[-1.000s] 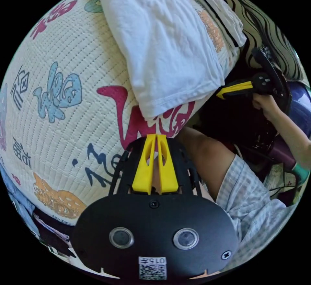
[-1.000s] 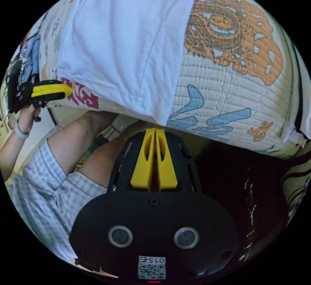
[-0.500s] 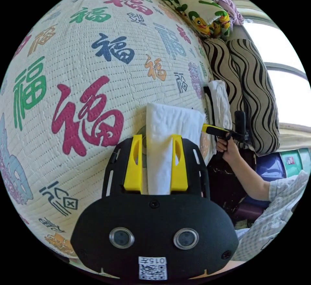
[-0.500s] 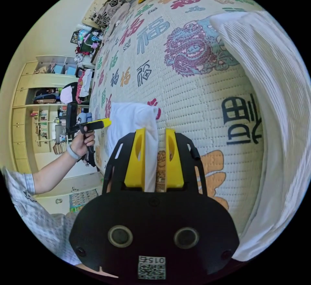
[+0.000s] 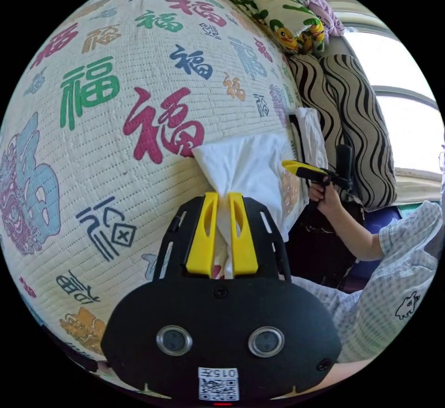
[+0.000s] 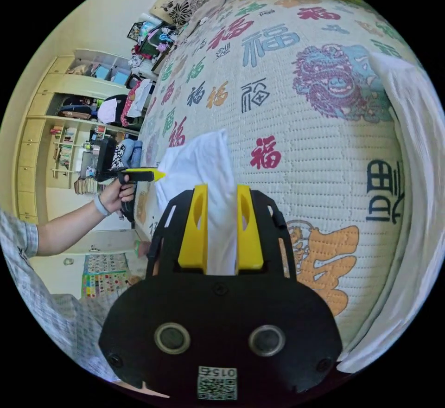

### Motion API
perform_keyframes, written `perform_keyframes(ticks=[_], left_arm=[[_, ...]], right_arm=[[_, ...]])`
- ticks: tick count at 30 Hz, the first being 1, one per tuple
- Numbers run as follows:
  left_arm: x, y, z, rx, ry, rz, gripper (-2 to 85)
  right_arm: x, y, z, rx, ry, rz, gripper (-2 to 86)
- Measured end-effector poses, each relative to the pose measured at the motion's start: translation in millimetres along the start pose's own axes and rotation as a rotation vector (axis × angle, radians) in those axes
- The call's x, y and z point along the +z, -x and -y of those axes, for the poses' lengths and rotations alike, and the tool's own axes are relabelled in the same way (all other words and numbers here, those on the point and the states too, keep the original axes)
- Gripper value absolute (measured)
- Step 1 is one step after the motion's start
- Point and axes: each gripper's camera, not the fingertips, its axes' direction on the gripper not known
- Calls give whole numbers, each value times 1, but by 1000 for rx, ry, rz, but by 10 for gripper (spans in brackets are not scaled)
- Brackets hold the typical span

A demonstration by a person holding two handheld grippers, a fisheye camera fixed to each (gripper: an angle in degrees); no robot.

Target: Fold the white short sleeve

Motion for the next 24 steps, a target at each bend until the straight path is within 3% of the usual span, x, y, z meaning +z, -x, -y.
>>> perform_keyframes(ticks=[7,11,13,19,24], left_arm=[[-30,20,-36,-128,-133,-135,115],[-22,8,-51,-70,-50,-183,65],[-29,1,-62,-44,-54,-149,49],[-102,-22,-138,91,-230,-153,23],[-178,-54,-233,178,-423,-142,16]], right_arm=[[64,24,37,-41,129,-8,96],[96,40,41,-50,170,-38,48],[110,42,40,-34,202,80,28],[116,96,25,-133,101,108,12],[107,190,1,-345,16,216,9]])
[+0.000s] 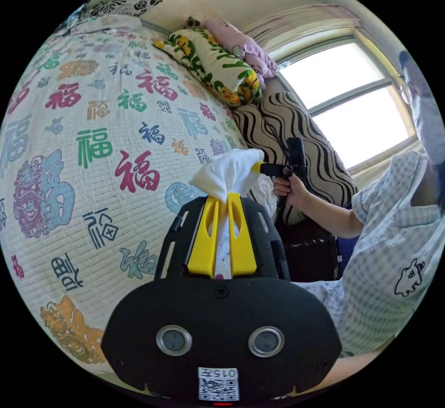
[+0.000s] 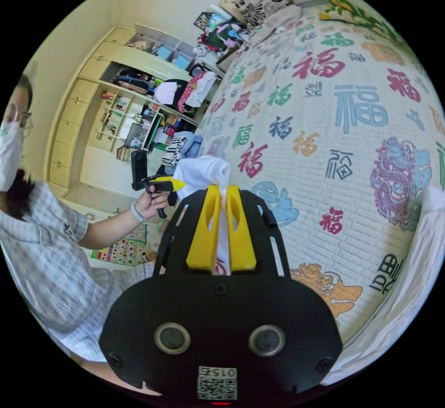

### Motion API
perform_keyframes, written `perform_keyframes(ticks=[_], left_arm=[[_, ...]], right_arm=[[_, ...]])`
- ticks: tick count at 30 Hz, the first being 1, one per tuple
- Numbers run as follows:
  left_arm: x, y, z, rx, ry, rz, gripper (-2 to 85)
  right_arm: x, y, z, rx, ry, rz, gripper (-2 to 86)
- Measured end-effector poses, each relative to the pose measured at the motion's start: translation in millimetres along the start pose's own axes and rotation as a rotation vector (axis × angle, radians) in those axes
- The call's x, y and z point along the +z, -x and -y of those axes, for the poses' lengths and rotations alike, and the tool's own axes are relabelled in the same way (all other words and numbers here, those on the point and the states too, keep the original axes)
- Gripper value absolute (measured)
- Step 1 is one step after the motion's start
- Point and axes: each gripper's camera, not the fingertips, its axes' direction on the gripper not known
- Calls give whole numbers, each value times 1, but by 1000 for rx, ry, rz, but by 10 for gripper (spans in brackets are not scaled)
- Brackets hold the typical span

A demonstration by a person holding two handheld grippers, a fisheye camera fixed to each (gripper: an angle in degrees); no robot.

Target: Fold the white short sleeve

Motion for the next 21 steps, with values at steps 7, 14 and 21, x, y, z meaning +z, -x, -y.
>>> perform_keyframes(ticks=[7,14,21], left_arm=[[-139,-78,-82,87,-303,204,12],[-270,-90,-141,54,-526,327,11],[-388,-24,-187,-222,-717,338,11]], right_arm=[[52,123,31,-287,14,8,8],[161,238,102,-506,119,6,8],[347,341,206,-738,388,-13,8]])
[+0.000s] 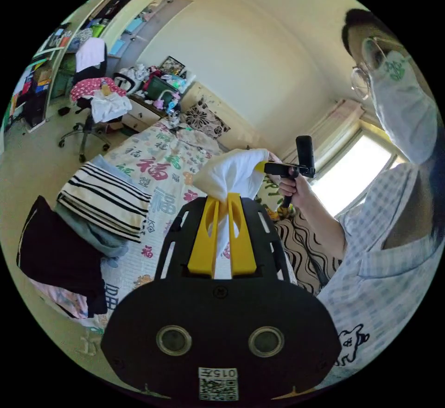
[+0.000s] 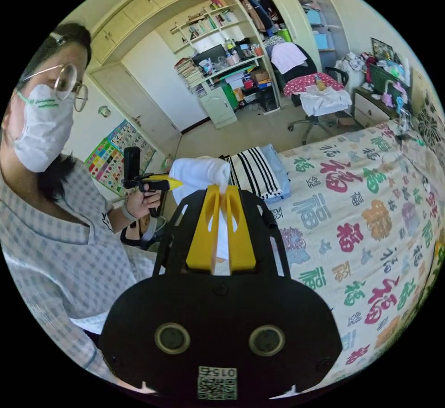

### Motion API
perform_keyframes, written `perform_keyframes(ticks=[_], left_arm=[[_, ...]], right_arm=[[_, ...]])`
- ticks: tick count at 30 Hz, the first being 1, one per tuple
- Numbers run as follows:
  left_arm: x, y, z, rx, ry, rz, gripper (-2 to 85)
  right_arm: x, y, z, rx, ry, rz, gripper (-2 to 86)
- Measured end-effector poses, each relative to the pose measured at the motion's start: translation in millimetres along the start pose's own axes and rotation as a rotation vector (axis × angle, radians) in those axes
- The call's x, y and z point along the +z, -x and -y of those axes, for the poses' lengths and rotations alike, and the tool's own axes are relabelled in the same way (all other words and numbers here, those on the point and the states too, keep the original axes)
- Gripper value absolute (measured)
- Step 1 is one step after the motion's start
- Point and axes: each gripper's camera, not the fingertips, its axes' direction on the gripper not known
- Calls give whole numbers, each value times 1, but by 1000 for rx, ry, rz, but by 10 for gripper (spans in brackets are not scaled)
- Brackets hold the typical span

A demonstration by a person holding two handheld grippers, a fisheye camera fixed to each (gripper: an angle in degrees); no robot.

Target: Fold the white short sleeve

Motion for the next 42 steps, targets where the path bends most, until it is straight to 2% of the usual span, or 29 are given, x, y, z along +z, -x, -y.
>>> perform_keyframes(ticks=[3,5,7,9,12,16,19,21,23,25,28,33,36,38,42], left_arm=[[-21,65,18,-94,-80,101,13],[-23,126,24,-201,-127,274,15],[-14,169,27,-294,-69,411,18],[-6,202,27,-365,16,465,23],[-14,218,22,-437,-20,398,29],[-21,187,20,-334,-1,534,17],[-4,167,25,-207,-12,369,7],[18,163,28,-175,43,341,7],[48,172,26,-205,165,473,12],[64,180,22,-223,246,493,12],[80,175,14,-227,267,450,17],[103,121,1,-183,233,498,43],[133,74,-15,-156,228,358,48],[179,29,-32,-111,331,235,51],[273,-46,-73,-31,580,124,72]], right_arm=[[86,-30,92,-59,102,20,12],[148,-50,140,-56,162,3,17],[215,-71,172,6,258,-34,22],[274,-99,191,169,374,-180,13],[273,-102,186,204,252,-152,2],[257,-95,158,162,267,-86,-3],[258,-83,132,125,348,14,-5],[269,-75,113,121,397,15,-5],[282,-76,98,157,450,-43,-5],[290,-80,83,201,471,-103,-6],[279,-87,63,318,413,-87,-6],[197,-93,-6,537,221,36,-5],[138,-93,-82,740,140,83,-4],[100,-88,-138,886,114,73,-2],[6,-60,-277,1181,85,-71,12]])
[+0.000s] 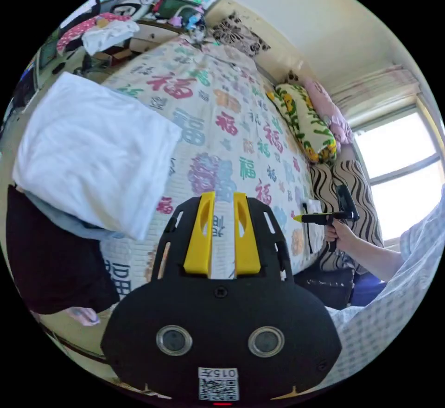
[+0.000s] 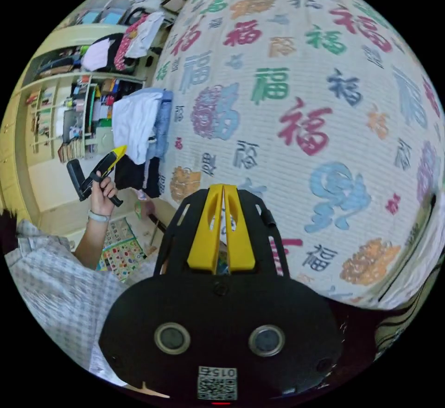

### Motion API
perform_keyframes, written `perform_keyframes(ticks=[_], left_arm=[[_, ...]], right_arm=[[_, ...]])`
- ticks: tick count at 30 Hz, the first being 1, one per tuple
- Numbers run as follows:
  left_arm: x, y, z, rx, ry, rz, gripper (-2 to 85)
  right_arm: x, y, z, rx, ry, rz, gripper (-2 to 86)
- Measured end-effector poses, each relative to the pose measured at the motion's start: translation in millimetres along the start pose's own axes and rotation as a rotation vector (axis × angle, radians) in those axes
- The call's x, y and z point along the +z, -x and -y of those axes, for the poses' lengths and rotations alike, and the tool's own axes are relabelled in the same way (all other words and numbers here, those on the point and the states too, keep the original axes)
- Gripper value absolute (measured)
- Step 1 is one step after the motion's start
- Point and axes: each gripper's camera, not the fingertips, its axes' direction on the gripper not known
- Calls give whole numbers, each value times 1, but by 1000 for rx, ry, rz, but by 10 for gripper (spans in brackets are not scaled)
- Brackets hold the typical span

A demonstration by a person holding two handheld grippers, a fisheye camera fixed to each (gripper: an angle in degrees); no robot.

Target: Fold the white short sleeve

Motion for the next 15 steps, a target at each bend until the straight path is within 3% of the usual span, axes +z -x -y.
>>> perform_keyframes(ticks=[9,15], left_arm=[[271,-254,12,233,403,-296,91],[427,-417,-5,423,645,-380,102]], right_arm=[[-157,-239,-187,552,-229,-270,61],[-208,-332,-273,730,-373,-140,79]])
